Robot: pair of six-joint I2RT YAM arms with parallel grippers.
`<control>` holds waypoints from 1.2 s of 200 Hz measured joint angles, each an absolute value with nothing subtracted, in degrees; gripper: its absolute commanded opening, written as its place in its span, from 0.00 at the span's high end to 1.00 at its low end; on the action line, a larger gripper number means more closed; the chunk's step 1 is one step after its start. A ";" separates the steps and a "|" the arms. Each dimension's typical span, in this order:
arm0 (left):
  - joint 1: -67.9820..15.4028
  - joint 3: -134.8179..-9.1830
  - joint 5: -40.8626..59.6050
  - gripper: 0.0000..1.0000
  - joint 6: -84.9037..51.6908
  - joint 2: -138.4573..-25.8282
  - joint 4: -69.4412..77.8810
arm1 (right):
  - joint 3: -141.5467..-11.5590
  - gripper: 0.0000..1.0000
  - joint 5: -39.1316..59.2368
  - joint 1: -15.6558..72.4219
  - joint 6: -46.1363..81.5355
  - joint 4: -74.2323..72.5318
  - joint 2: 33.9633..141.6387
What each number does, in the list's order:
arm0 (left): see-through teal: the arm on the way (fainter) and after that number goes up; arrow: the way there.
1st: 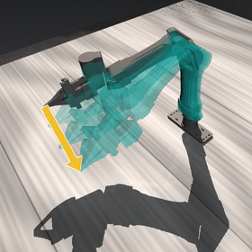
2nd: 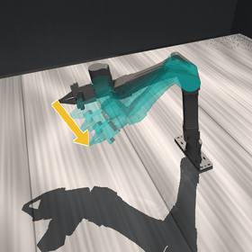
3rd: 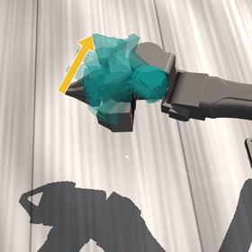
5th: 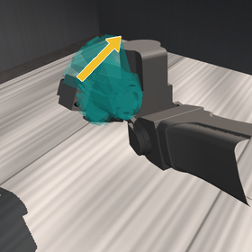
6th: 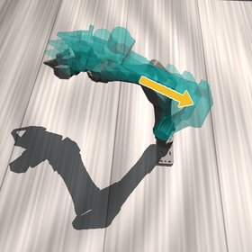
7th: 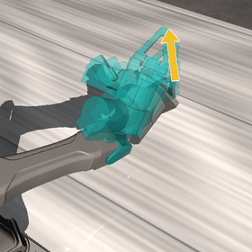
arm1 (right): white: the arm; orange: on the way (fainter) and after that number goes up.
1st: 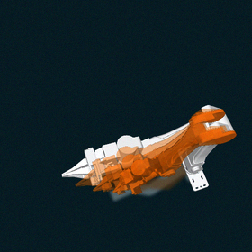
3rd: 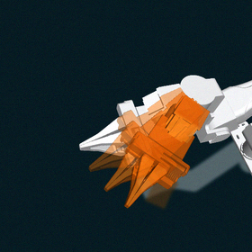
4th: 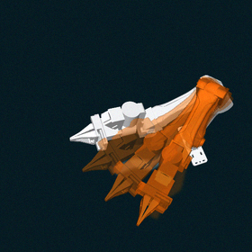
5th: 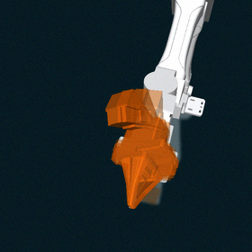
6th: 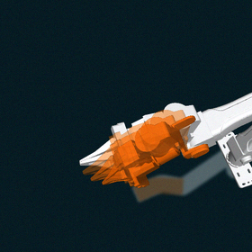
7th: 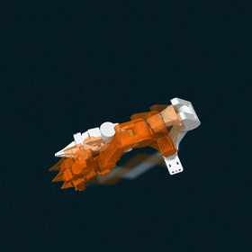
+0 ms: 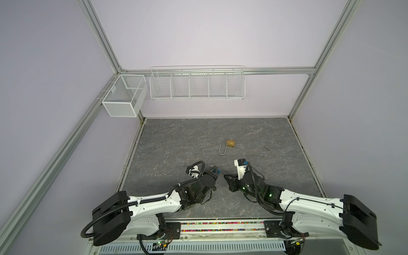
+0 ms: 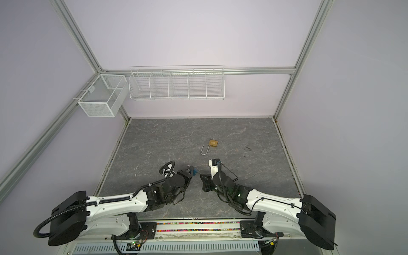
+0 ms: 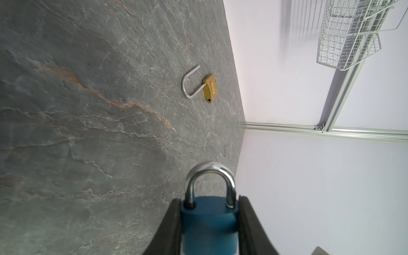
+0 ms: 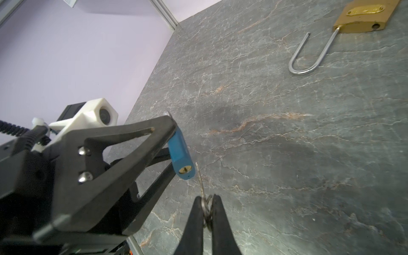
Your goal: Unlock with the key
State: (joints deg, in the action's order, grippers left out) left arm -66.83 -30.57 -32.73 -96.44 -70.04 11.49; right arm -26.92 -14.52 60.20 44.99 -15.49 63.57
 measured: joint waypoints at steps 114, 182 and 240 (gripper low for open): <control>-66.83 -29.65 -34.52 1.00 -96.42 -68.27 11.97 | -27.22 0.94 -13.69 60.49 45.01 -17.08 65.45; -66.83 -29.56 -35.46 1.00 -96.42 -68.27 12.25 | -28.53 0.94 -13.67 61.73 45.01 -17.87 66.54; -66.83 -28.71 -35.77 1.00 -96.42 -68.29 13.78 | -29.17 0.94 -13.69 62.33 45.01 -18.74 67.75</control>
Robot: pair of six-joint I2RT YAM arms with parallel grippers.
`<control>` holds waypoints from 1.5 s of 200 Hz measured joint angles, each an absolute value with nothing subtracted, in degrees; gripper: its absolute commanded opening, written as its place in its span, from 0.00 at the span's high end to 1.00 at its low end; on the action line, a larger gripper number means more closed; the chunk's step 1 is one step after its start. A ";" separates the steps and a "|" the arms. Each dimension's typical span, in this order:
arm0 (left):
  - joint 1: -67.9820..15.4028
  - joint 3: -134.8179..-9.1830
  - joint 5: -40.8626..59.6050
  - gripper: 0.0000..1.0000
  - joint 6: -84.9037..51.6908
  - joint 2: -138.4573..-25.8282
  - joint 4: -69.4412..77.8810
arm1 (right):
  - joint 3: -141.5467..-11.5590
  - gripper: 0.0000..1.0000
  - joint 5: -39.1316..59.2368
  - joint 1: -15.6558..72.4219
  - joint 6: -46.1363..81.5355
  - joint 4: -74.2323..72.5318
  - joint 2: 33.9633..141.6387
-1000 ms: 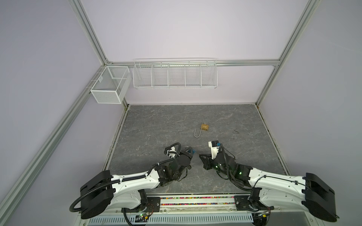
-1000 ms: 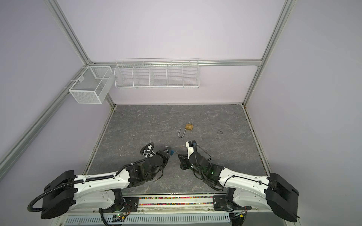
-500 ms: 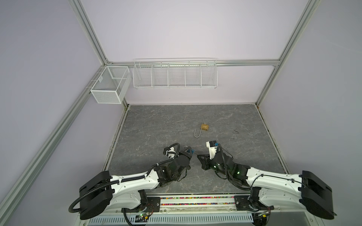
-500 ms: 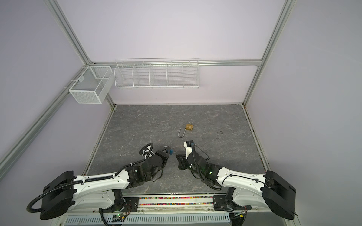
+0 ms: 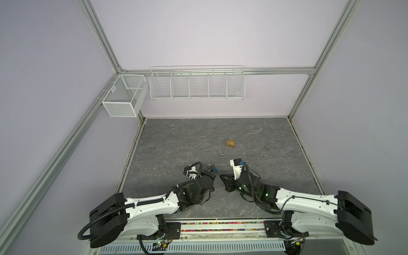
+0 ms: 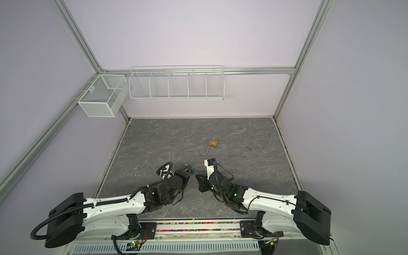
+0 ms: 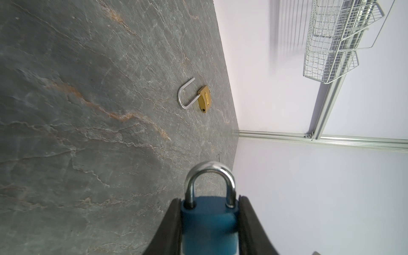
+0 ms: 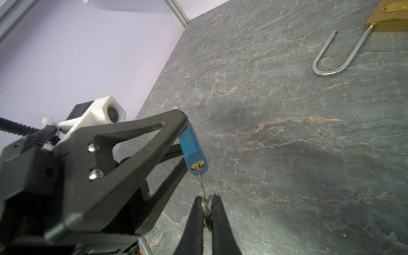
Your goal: Unlock with the key
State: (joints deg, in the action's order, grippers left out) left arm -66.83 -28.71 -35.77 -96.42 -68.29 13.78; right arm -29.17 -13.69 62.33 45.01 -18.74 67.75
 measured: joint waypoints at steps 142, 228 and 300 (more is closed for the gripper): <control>-66.59 -27.27 -36.38 1.00 -96.25 -69.60 16.67 | -30.33 0.94 -13.93 62.41 44.99 -18.98 70.63; -66.39 -26.22 -38.09 1.00 -93.97 -67.07 18.00 | -30.50 0.94 -13.72 62.78 45.01 -22.48 71.68; -66.00 -26.22 -37.91 1.00 -90.94 -69.38 21.65 | -31.40 0.94 -14.83 62.72 44.97 -21.28 72.14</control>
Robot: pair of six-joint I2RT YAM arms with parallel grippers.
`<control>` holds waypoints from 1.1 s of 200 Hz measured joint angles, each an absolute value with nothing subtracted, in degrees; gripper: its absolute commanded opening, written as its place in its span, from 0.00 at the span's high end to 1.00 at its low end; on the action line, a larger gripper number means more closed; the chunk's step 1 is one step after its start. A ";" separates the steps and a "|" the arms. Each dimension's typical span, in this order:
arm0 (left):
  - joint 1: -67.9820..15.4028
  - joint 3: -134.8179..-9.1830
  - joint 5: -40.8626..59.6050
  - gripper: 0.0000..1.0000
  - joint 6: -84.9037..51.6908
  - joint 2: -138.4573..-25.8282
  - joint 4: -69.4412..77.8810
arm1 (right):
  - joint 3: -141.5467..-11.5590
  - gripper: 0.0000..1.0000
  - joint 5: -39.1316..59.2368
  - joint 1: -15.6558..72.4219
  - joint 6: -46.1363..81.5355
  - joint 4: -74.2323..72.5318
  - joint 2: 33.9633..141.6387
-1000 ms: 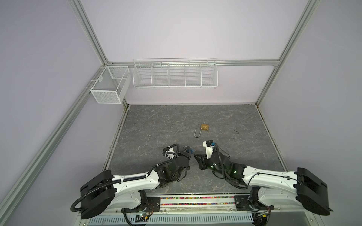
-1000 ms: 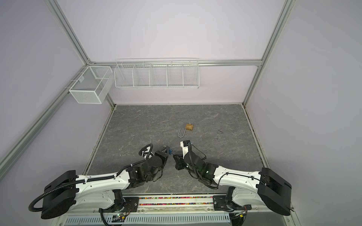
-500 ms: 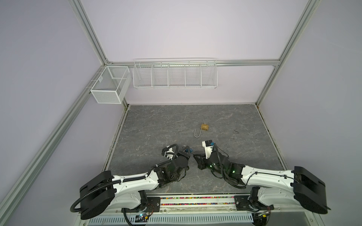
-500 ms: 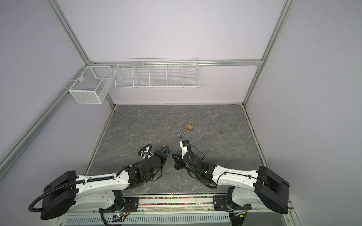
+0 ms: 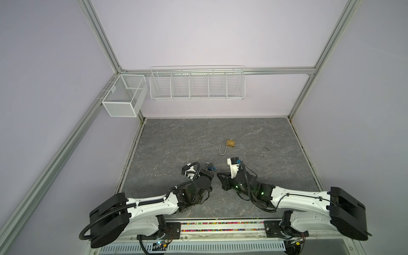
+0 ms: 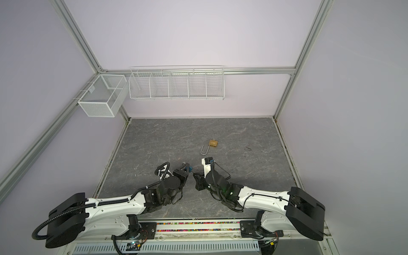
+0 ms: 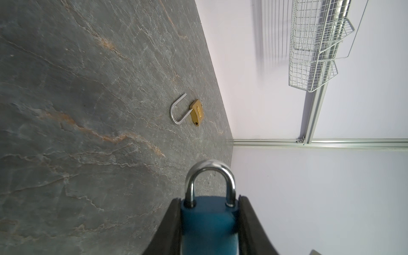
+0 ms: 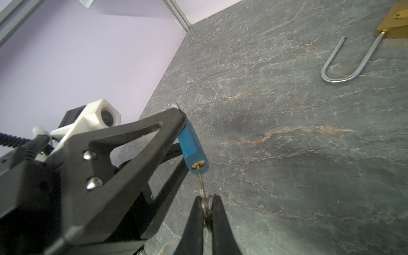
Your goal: Unlock with the key
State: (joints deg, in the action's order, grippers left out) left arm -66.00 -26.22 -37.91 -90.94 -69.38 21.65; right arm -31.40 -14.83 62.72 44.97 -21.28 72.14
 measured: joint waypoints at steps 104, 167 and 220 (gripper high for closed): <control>-65.73 -26.17 -36.49 1.00 -88.64 -72.23 26.30 | -31.66 0.94 -15.44 62.24 45.17 -18.31 71.29; -64.97 -25.69 -36.16 1.00 -86.63 -64.88 22.33 | -31.66 0.94 -13.56 62.35 45.45 -21.71 70.15; -64.99 -25.69 -35.66 1.00 -86.19 -61.45 19.22 | -31.66 0.94 -12.03 62.41 45.45 -21.74 68.77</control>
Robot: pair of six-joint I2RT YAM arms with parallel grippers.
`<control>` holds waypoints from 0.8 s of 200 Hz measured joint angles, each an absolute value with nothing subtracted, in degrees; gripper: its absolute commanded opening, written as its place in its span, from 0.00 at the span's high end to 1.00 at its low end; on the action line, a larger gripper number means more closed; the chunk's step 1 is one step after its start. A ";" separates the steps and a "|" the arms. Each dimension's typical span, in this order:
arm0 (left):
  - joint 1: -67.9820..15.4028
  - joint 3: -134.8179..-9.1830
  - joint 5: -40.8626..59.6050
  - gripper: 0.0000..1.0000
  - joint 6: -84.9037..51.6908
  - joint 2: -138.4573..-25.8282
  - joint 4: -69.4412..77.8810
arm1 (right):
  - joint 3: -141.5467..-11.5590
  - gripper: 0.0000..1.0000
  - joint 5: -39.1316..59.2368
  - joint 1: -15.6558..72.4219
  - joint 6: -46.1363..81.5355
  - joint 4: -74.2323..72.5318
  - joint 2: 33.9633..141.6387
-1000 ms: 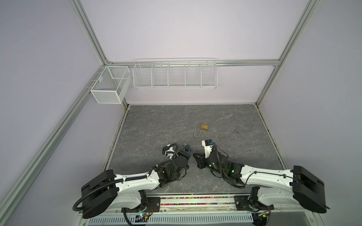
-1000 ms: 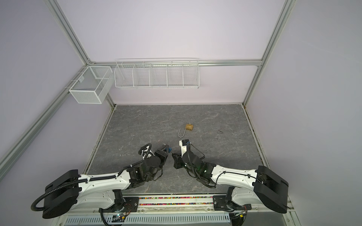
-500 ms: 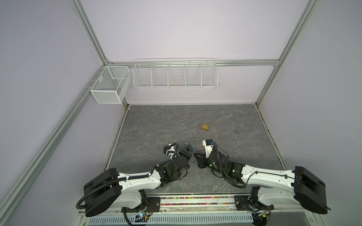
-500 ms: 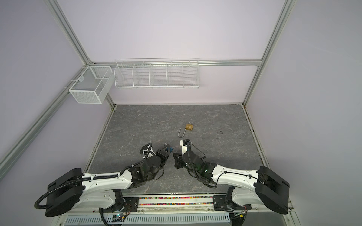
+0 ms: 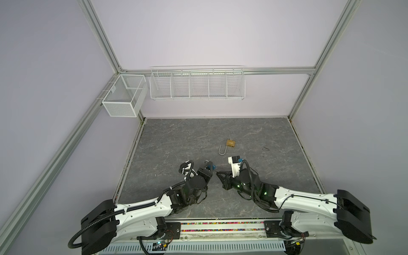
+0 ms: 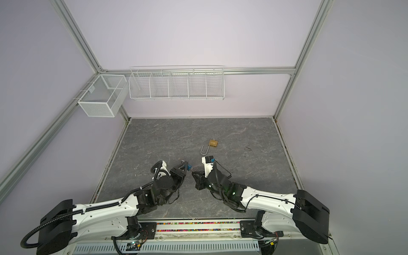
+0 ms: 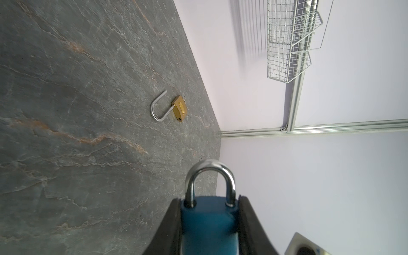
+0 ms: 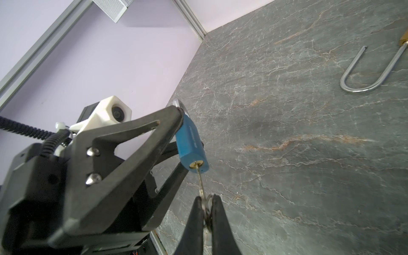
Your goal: Unlock with the key
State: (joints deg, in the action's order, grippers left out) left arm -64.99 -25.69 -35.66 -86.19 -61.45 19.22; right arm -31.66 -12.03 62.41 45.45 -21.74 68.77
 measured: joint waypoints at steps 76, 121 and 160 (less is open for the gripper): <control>-64.99 -26.59 -38.28 1.00 -82.17 -59.64 13.98 | -31.66 0.94 -11.73 62.41 45.50 -18.17 66.61; -64.99 -26.81 -39.03 1.00 -81.23 -59.57 14.41 | -31.66 0.94 -11.05 62.46 45.65 -18.76 66.87; -64.99 -26.81 -38.74 1.00 -80.44 -60.07 17.17 | -31.79 0.94 -10.15 62.46 45.67 -19.20 68.53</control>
